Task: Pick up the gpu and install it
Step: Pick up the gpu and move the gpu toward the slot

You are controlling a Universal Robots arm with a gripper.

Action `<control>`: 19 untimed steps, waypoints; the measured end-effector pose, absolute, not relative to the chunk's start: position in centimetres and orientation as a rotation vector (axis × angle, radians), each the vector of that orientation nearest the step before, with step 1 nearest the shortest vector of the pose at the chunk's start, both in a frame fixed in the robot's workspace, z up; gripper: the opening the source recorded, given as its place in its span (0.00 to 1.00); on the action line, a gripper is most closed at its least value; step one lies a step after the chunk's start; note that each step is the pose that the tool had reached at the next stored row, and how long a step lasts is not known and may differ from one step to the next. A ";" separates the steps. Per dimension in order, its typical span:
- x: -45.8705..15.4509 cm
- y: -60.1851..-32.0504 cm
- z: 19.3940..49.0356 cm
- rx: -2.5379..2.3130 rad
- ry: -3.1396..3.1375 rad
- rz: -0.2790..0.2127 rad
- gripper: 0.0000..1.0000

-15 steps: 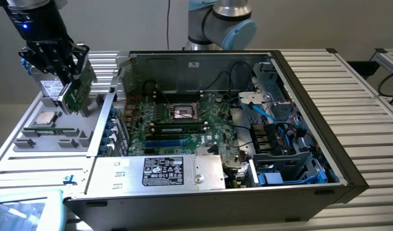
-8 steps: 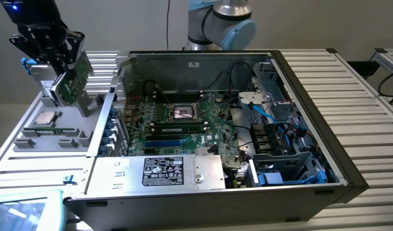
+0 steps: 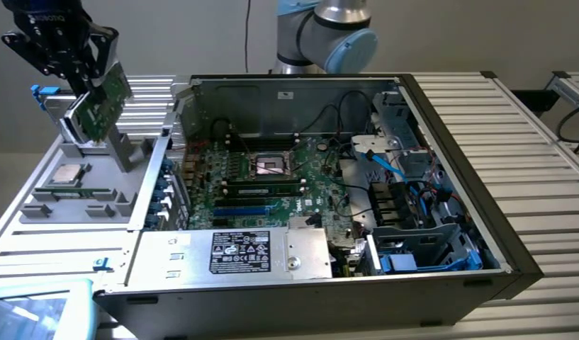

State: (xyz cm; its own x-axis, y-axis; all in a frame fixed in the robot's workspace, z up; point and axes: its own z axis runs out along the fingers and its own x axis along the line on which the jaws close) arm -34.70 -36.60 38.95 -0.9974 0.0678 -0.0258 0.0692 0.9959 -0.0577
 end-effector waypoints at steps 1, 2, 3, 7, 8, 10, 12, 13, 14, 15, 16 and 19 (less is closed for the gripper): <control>-34.7 -36.5 39.3 0.107 3.114 -0.097 0.27; -34.7 -36.5 39.6 0.107 3.114 -0.104 0.27; -34.7 -36.4 39.9 0.107 3.113 -0.110 0.27; -34.7 -36.2 41.2 0.106 3.112 -0.134 0.27; -34.7 -36.1 41.5 0.106 3.111 -0.140 0.27; -34.7 -36.0 42.2 0.106 3.111 -0.152 0.27; -34.7 -35.9 42.8 0.106 3.110 -0.165 0.27; -34.7 -35.8 43.1 0.106 3.109 -0.171 0.27; -34.7 -35.8 43.4 0.106 3.109 -0.177 0.27; -34.7 -35.7 43.7 0.106 3.108 -0.184 0.27; -34.7 -35.7 43.8 0.106 3.108 -0.187 0.27; -34.7 -35.8 43.8 0.106 3.108 -0.188 0.27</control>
